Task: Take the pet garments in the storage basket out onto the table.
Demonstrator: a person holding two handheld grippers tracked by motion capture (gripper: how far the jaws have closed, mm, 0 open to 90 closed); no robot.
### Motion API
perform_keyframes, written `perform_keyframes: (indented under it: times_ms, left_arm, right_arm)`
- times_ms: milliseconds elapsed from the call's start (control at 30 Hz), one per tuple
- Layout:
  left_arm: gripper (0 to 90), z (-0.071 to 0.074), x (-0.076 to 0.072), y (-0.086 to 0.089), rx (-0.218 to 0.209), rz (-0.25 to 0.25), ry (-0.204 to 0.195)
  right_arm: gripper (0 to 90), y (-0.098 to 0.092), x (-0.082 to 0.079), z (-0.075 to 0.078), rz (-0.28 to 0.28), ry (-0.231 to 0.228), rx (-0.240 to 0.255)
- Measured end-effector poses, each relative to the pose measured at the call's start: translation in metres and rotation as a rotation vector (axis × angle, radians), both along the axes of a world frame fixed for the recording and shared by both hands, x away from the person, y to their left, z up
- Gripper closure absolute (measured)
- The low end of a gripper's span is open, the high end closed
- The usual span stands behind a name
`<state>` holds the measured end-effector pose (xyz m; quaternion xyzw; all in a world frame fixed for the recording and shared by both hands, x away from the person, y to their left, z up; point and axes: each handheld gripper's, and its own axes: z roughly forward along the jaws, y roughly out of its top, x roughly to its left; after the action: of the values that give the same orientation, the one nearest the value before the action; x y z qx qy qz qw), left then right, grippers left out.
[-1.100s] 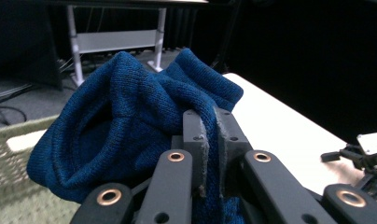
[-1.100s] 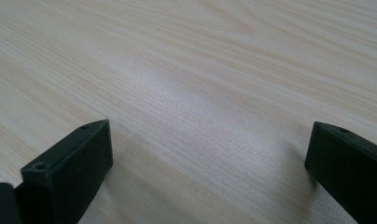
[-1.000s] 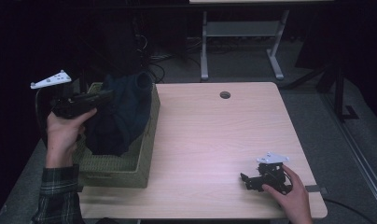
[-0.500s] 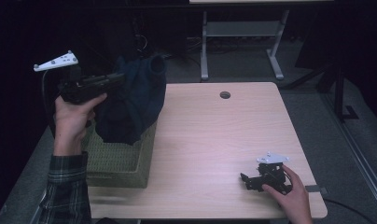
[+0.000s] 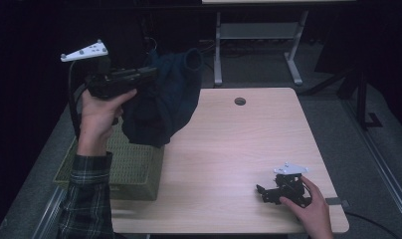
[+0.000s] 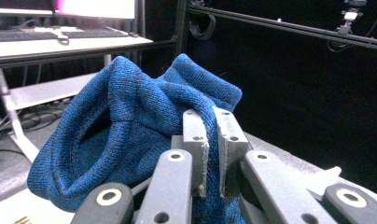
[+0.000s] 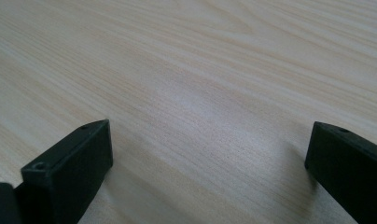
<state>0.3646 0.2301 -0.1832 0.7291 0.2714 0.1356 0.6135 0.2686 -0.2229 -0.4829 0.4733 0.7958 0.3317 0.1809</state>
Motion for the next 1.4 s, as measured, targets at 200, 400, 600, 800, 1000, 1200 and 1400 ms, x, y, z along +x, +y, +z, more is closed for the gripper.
perform_keyframes:
  times_ms: [200, 400, 600, 800, 1000, 1200, 1400]
  left_arm:
    - [84.2, -0.003, 0.004, -0.021, 0.010, -0.037, 0.005]
    - [84.2, -0.009, 0.008, -0.042, 0.019, -0.072, 0.015]
    - [84.2, -0.017, 0.011, -0.063, 0.024, -0.109, 0.027]
    - [84.2, -0.029, 0.015, -0.086, 0.038, -0.144, 0.046]
    - [84.2, -0.042, 0.021, -0.105, 0.061, -0.163, 0.062]
    - [84.1, -0.056, 0.027, -0.119, 0.076, -0.178, 0.079]
    - [84.2, -0.070, 0.032, -0.133, 0.085, -0.189, 0.083]
  right_arm:
    - [0.4, 0.000, 0.000, 0.000, 0.000, 0.000, 0.000]
    - [0.4, 0.000, 0.000, 0.000, 0.000, 0.001, 0.000]
    - [0.4, 0.000, 0.000, 0.000, 0.001, 0.002, 0.001]
    - [0.4, 0.000, 0.000, 0.000, 0.000, 0.001, 0.001]
    - [0.4, 0.000, 0.000, 0.000, 0.003, -0.002, -0.001]
    - [0.4, 0.000, 0.000, 0.000, 0.001, -0.002, 0.001]
    - [0.4, 0.000, 0.000, 0.000, 0.000, -0.001, 0.002]
